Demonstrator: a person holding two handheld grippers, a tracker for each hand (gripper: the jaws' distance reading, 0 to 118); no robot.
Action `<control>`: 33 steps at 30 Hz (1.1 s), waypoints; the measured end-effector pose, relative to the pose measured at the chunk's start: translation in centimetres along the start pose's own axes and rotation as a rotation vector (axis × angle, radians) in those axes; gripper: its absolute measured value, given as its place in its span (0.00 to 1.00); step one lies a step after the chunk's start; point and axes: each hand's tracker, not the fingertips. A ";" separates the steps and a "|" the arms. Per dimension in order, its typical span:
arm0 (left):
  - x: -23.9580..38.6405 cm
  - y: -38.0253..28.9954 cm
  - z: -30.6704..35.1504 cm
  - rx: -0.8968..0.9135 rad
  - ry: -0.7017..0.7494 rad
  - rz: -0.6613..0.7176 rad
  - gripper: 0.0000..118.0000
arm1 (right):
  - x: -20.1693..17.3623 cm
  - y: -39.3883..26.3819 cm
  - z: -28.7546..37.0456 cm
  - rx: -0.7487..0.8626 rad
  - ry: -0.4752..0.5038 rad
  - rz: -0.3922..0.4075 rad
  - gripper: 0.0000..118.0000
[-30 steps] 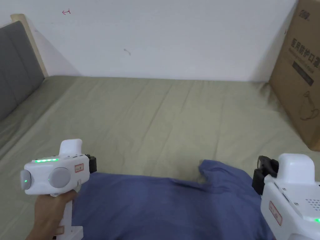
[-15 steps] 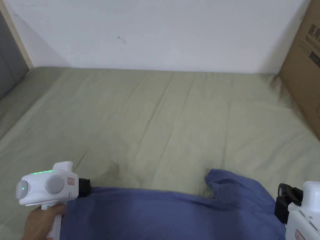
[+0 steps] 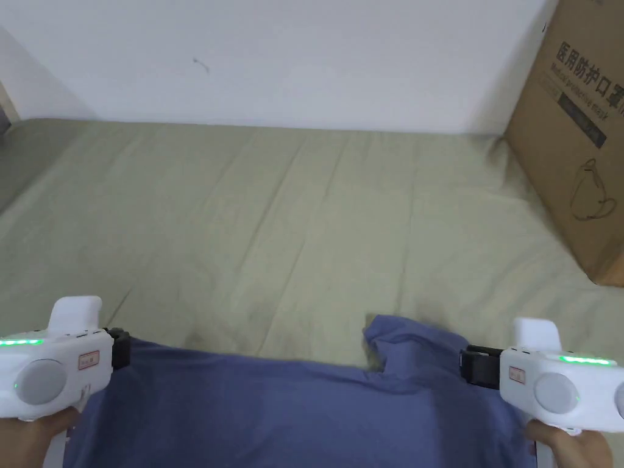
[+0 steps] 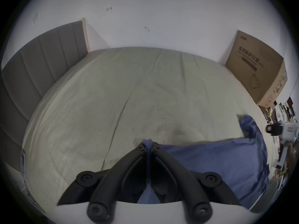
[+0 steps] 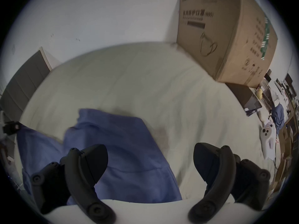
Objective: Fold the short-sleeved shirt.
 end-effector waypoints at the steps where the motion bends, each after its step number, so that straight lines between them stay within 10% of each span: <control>1: 0.1 0.0 0.7 0.008 -0.002 -0.004 0.02 | 0.0 0.1 -1.3 -0.035 -0.004 0.010 0.92; 7: -0.2 -0.2 2.6 0.010 -0.001 0.003 0.02 | -1.1 -0.9 -4.6 -0.123 -0.011 0.031 0.57; 10: -0.7 -0.7 2.7 0.005 0.006 0.013 0.02 | -1.5 -0.7 -2.6 -0.097 0.019 0.052 0.00; 33: -5.3 -13.3 15.0 -0.006 0.031 0.134 0.02 | 3.0 -16.3 25.1 0.208 0.269 -0.058 0.00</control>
